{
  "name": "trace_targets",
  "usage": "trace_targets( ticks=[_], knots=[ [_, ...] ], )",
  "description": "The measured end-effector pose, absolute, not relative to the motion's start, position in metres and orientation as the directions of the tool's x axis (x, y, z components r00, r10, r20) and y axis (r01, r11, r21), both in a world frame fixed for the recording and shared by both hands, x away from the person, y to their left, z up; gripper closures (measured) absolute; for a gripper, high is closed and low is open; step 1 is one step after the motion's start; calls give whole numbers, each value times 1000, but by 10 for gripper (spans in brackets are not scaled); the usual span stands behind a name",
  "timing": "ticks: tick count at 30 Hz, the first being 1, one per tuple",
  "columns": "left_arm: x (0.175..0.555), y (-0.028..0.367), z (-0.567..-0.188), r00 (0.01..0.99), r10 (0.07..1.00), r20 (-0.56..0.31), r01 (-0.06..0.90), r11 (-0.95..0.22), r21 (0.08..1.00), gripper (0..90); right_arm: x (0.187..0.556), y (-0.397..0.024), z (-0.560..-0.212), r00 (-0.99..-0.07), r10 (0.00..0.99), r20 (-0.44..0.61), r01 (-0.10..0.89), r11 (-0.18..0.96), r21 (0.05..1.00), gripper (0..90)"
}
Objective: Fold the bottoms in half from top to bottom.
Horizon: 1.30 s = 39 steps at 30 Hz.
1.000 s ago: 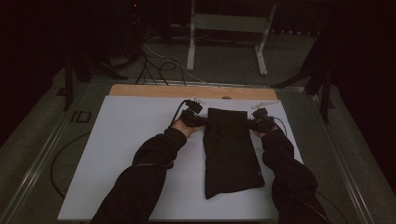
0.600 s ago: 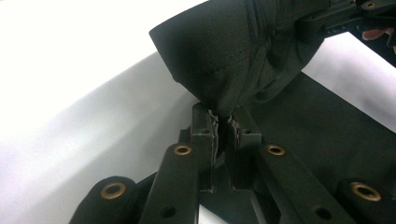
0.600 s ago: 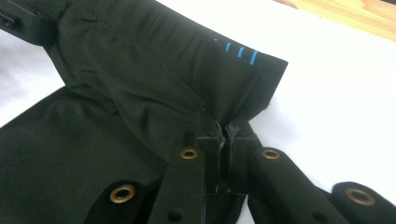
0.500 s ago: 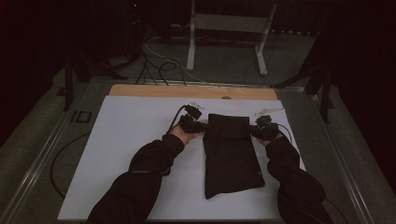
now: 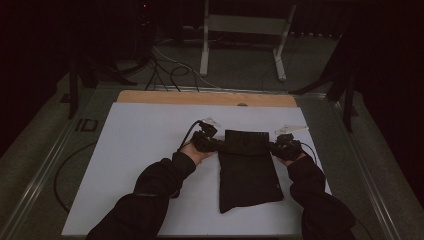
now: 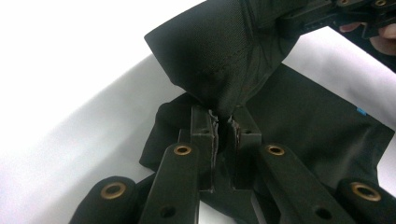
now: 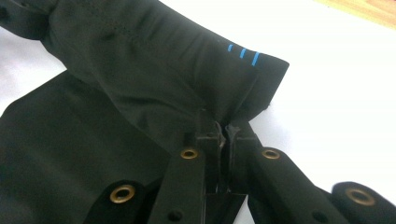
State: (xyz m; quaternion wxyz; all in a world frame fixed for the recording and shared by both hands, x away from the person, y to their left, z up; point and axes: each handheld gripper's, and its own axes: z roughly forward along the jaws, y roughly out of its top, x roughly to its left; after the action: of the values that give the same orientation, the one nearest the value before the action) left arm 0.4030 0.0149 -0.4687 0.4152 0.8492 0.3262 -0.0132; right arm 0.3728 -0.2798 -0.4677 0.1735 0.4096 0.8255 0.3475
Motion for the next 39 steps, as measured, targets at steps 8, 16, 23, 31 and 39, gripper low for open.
trace_targets(
  ticks=[8,16,23,31,39],
  knots=[
    [392,16,-470,798,530,-286,551,-452,701,837,359,-276,-468,-601,799,-22,550,434,713,865],
    [375,11,-468,816,500,-290,534,-462,708,837,345,-279,-468,-608,793,-37,540,447,714,865],
    [366,11,-470,825,496,-273,523,-482,703,837,332,-280,-469,-623,782,-22,538,449,714,865],
    [351,10,-473,829,492,-267,519,-498,694,836,322,-282,-469,-650,760,-9,524,457,719,865],
    [338,10,-475,835,479,-269,515,-513,687,836,309,-284,-472,-664,748,4,527,464,712,865]
  ],
)
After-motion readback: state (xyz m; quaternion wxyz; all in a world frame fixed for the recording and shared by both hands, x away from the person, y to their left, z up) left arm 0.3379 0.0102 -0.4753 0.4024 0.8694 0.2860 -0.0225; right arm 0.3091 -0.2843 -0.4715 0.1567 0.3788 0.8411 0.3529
